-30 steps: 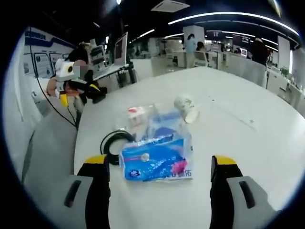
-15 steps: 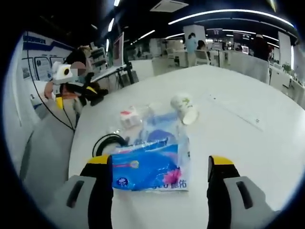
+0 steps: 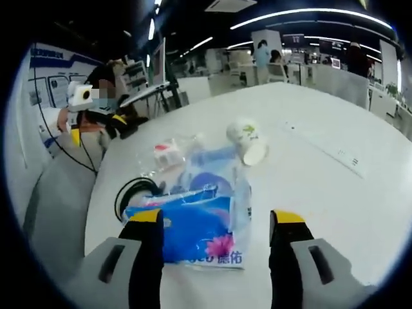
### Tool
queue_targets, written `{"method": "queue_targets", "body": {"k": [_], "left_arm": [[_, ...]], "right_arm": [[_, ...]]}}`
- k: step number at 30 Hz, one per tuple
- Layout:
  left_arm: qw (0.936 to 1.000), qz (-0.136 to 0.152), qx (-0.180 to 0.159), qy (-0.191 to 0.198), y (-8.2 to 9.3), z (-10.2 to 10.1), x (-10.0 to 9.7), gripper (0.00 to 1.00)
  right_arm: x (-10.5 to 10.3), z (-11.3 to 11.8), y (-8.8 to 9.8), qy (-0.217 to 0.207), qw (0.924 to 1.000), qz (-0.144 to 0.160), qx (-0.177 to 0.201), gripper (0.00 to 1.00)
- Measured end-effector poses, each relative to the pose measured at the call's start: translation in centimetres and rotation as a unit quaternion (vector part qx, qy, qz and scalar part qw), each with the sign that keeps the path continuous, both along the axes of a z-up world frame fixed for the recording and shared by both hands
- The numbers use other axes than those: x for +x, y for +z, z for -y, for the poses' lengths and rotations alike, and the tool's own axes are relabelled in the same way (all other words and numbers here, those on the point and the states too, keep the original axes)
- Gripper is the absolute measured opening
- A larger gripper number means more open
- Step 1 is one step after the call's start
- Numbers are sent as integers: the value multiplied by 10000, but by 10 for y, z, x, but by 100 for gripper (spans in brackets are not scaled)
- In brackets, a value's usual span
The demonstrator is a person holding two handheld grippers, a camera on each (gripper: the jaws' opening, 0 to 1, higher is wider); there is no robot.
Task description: Arrange the tabletop items into an orderly group along one side of the table until the central work area is clear of visible clutter.
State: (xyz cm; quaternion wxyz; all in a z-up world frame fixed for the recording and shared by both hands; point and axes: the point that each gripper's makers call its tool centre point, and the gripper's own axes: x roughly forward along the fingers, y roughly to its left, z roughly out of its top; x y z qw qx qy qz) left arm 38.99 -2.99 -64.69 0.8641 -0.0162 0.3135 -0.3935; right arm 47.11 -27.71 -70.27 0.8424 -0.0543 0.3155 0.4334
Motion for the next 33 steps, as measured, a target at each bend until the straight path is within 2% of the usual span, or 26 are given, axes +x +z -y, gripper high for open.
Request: {"method": "queue_targets", "body": {"k": [13, 33], "left_arm": [[9999, -119, 3, 47, -8, 1, 2, 96], [9998, -199, 0, 14, -14, 7, 2, 96]], "right_arm": [[6, 1, -16, 164, 9997, -169, -52, 40], [3, -1, -30, 423, 9985, -337, -76, 11]]}}
